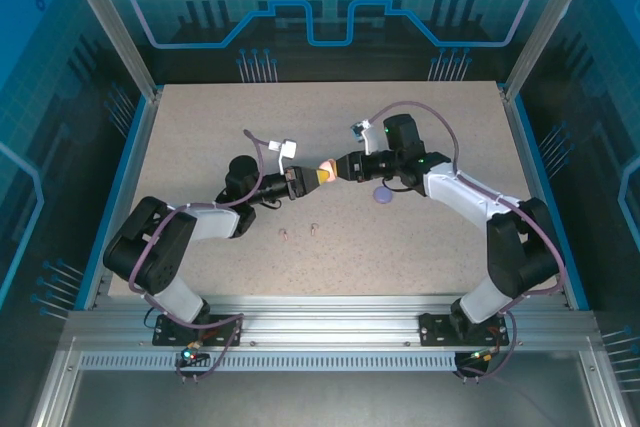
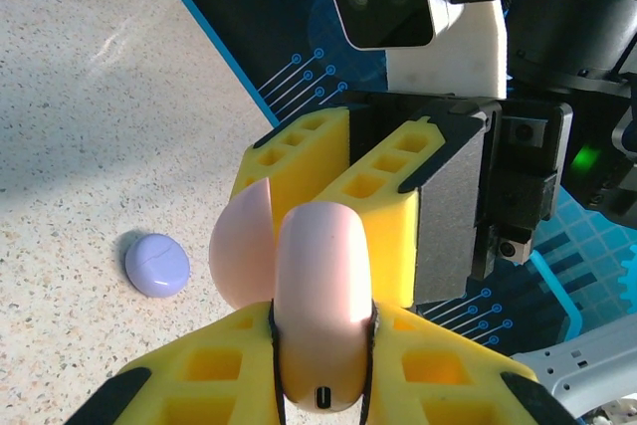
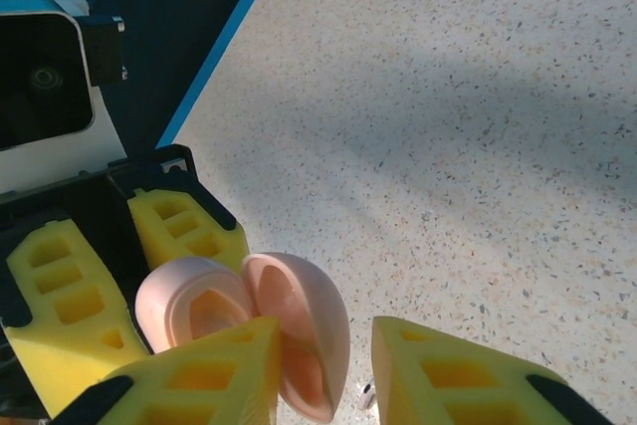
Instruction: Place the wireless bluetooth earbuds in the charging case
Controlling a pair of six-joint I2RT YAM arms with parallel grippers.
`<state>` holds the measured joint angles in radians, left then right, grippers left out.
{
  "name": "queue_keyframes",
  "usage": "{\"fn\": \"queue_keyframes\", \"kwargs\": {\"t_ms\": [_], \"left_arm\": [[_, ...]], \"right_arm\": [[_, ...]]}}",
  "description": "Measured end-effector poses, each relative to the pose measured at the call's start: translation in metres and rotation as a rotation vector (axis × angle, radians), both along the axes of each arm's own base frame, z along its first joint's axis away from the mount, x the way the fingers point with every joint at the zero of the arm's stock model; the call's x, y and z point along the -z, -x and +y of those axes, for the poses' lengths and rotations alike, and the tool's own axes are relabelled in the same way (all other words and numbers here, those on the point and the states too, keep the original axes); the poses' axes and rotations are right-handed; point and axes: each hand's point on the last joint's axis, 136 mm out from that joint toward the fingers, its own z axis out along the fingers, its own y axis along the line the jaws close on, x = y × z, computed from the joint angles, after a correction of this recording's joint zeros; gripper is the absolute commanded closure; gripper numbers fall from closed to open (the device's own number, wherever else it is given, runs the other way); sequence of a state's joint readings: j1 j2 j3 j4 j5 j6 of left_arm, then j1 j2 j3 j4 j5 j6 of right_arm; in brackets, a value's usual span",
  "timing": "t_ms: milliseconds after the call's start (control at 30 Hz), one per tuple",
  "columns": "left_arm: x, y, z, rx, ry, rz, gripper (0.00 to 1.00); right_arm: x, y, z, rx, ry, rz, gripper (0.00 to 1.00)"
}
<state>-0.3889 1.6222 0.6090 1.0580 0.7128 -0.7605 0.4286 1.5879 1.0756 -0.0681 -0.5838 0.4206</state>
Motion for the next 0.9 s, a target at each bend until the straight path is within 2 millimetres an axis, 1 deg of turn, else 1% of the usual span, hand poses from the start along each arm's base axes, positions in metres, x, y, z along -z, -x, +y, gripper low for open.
{"fn": "queue_keyframes", "kwargs": {"t_ms": [267, 533, 767, 900], "left_arm": [[0.001, 0.0, 0.0, 0.001, -0.002, 0.004, 1.0], [0.001, 0.001, 0.0, 0.006, -0.002, 0.005, 1.0], [0.001, 0.001, -0.001, 0.011, -0.002, 0.005, 1.0], [0.0, 0.001, -0.001, 0.01, -0.001, 0.004, 1.0]], "right_arm": [[0.002, 0.001, 0.0, -0.004, 0.008, -0.006, 0.7], [0.015, 0.008, -0.006, -0.003, 0.021, 0.024, 0.7], [0.014, 0.008, -0.006, -0.003, 0.019, 0.024, 0.71], [0.013, 0.006, -0.005, -0.001, 0.017, 0.024, 0.73]]}}
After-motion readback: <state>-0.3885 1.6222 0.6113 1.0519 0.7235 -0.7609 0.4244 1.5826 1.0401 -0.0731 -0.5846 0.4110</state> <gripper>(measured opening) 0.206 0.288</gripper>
